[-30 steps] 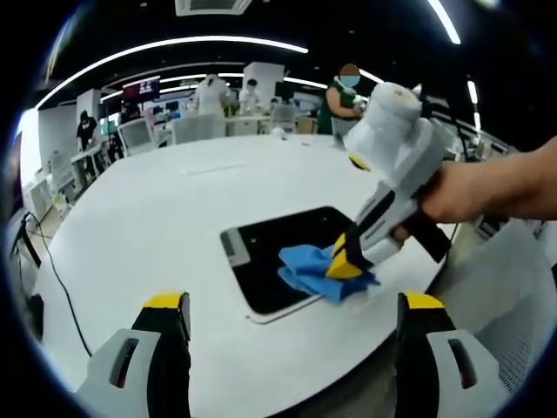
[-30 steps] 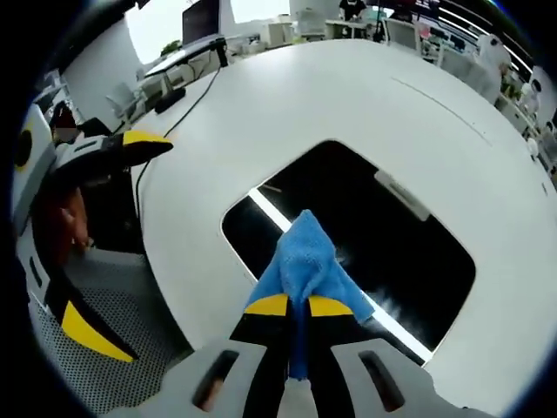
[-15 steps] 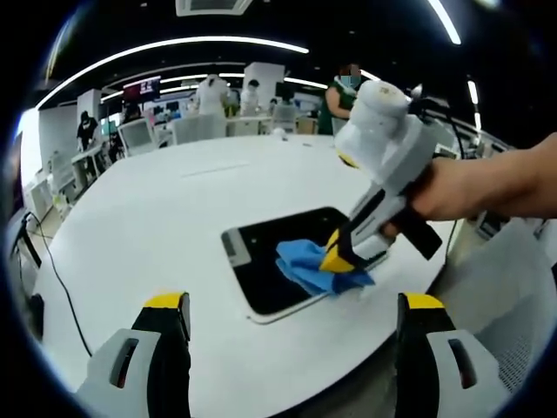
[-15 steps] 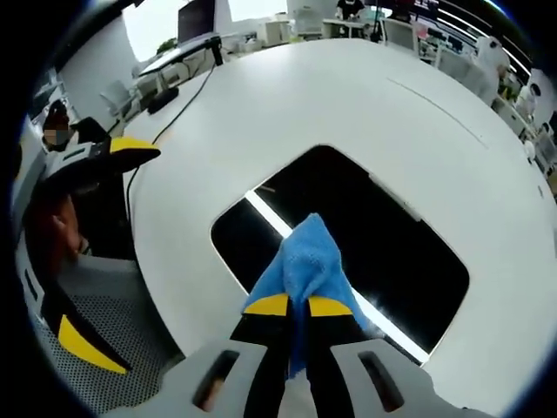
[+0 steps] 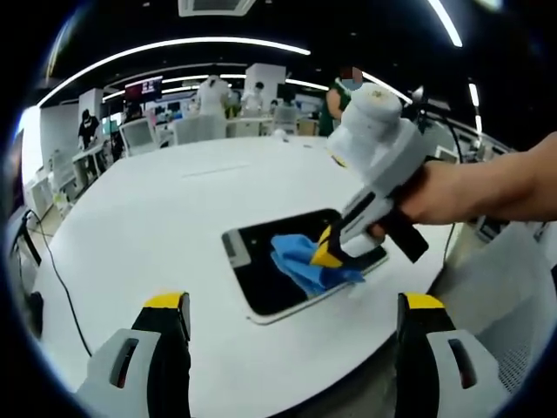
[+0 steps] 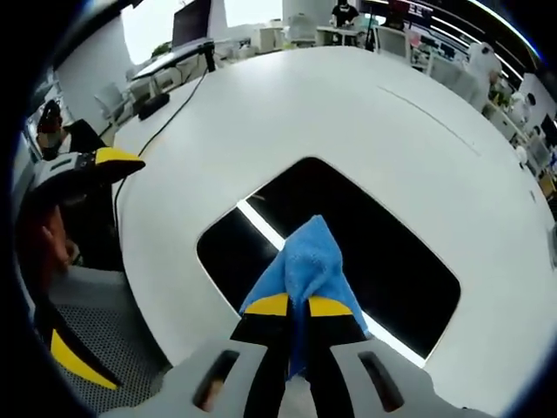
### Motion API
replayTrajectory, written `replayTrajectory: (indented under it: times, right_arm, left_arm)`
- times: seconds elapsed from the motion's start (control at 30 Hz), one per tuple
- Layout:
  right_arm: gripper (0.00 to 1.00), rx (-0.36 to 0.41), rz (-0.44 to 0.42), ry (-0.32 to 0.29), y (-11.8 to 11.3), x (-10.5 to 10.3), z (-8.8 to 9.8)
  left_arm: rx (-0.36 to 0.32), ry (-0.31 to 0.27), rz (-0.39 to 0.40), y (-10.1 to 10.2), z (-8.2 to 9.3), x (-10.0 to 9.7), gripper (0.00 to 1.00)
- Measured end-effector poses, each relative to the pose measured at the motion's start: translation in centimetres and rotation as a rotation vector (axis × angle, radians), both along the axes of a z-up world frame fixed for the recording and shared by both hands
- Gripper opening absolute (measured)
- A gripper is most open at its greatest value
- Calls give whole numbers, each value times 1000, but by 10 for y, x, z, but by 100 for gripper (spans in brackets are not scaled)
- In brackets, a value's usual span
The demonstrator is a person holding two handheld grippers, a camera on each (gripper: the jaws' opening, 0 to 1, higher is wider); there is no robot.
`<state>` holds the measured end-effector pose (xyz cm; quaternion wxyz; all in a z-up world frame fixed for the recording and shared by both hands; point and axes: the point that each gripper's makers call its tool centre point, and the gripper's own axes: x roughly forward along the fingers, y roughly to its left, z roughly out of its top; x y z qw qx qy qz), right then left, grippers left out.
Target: Wipe the mirror surface with the cleaning cloth until all visible marks leave the cleaned area.
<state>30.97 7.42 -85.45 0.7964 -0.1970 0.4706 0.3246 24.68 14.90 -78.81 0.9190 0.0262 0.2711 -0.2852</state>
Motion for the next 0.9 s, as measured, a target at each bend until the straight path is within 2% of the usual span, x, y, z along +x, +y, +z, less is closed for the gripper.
replayTrajectory:
  times: [0.4, 0.47, 0.63, 0.87, 0.9]
  right_arm:
    - [0, -10, -31, 29, 1, 29, 0]
    - [0, -11, -35, 52, 1, 31, 0]
    - [0, -28, -18, 49, 2, 43, 0]
    - [0, -46, -7, 72, 1, 59, 0]
    - [0, -37, -16, 90, 1, 60, 0]
  left_arm:
    - [0, -3, 1, 1, 0, 0, 99]
    - [-1, -4, 3, 1, 1, 0, 99]
    - [0, -6, 5, 2, 1, 1, 99]
    - [-2, -5, 5, 2, 1, 1, 99]
    - [-2, -5, 5, 2, 1, 1, 99]
